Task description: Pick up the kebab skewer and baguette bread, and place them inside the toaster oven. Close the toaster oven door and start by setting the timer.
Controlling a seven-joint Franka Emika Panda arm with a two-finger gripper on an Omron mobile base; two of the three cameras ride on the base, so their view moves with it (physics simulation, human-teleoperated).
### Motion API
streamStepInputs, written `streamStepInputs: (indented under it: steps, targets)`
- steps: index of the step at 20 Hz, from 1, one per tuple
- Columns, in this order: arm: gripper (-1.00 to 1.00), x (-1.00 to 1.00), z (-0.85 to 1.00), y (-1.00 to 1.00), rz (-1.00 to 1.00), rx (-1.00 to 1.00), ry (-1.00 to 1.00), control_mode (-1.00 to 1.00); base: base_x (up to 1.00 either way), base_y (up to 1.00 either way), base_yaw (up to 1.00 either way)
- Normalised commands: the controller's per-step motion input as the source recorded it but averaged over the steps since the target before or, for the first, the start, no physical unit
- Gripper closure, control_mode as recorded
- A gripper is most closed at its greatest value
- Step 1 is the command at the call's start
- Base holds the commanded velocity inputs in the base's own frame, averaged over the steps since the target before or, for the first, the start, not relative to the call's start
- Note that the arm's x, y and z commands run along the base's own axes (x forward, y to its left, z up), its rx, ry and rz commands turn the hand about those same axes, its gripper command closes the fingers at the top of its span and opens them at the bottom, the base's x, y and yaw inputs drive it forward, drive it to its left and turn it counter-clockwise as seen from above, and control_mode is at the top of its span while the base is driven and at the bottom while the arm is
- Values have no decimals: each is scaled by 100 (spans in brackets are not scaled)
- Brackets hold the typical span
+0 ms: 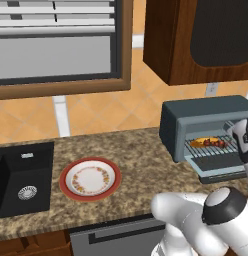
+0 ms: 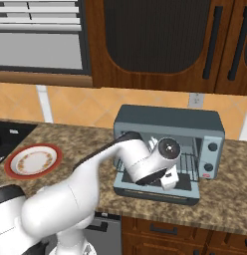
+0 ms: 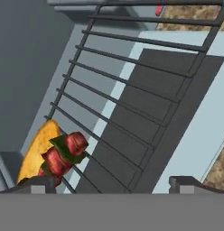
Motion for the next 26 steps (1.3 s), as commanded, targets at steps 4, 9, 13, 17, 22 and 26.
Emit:
streamStepInputs:
  steps: [4,9,13,17,22,26]
  targets:
    - [-100,-4,-15,8,23,-28,-21,-100,0,0,0]
    - [-100,-8,-34,46,19,-40,-17,-100,0,0,0]
    - [-100,-10,-11,2,25,-25,-16,-100,0,0,0]
    - [-100,0,-3,-1,21,-16,-3,-100,0,0,0]
    - [-100,0,0,-1,14,-15,-2,-100,0,0,0]
    - [-100,0,0,-2,3,-20,-2,-100,0,0,0]
